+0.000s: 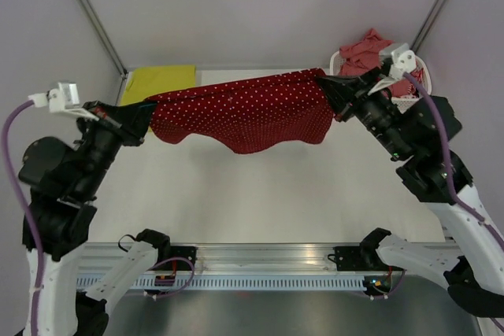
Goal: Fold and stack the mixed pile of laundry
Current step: Flatten out the skirt at the center of the board.
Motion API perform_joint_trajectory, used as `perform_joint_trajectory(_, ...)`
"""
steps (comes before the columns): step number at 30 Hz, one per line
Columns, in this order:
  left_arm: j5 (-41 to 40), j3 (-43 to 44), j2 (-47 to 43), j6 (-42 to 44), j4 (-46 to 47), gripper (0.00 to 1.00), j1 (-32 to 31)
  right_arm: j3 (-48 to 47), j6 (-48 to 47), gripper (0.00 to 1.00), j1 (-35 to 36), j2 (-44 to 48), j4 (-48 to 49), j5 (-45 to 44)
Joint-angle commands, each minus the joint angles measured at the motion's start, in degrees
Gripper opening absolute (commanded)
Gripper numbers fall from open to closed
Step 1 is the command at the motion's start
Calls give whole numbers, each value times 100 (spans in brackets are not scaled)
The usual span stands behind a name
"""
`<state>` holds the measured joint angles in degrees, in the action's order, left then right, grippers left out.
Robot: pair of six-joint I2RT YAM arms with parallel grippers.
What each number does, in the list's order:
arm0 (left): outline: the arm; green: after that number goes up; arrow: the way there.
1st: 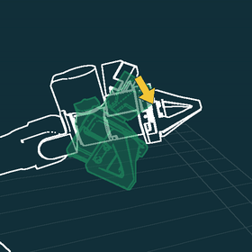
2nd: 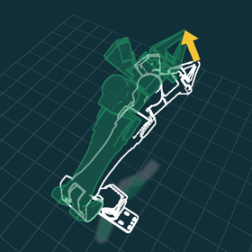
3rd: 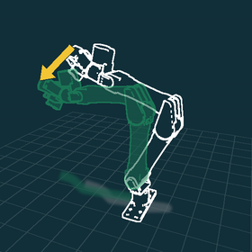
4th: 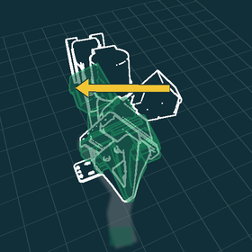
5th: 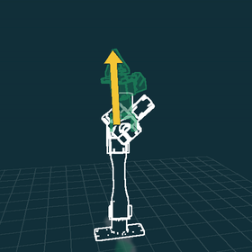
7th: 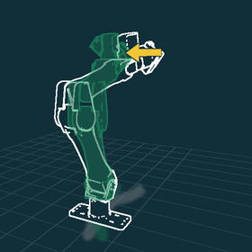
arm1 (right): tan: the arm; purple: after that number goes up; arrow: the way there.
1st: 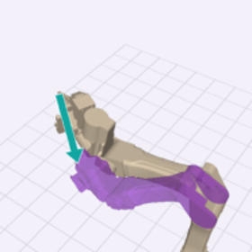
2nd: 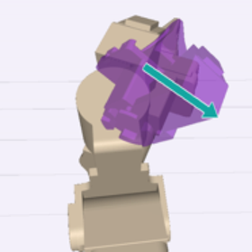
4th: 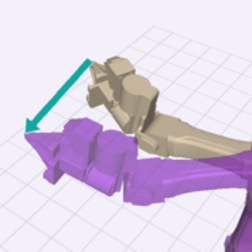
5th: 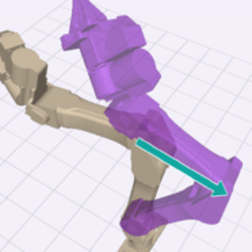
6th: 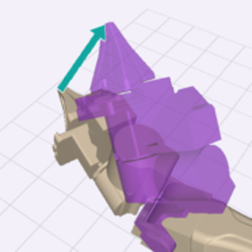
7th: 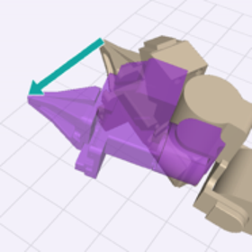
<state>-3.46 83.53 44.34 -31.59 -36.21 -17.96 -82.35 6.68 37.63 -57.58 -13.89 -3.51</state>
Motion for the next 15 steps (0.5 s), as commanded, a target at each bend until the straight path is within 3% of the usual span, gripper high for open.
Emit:
perform_joint_trajectory(1,546,444,-407,356,-45,2,64,-316,237,0,-63,519,-605,297)
perform_joint_trajectory(4,751,472,-680,303,17,2,55,-344,378,0,-63,994,-843,254)
perform_joint_trajectory(8,751,270,-576,189,184,2,55,-344,492,0,-80,1101,-1115,-490)
perform_joint_trajectory(13,373,-291,627,57,175,2,55,-64,598,0,-71,189,-1494,-1975)
perform_joint_trajectory(15,-187,-642,1162,-57,175,2,55,357,589,0,-106,-199,-1328,-2521)
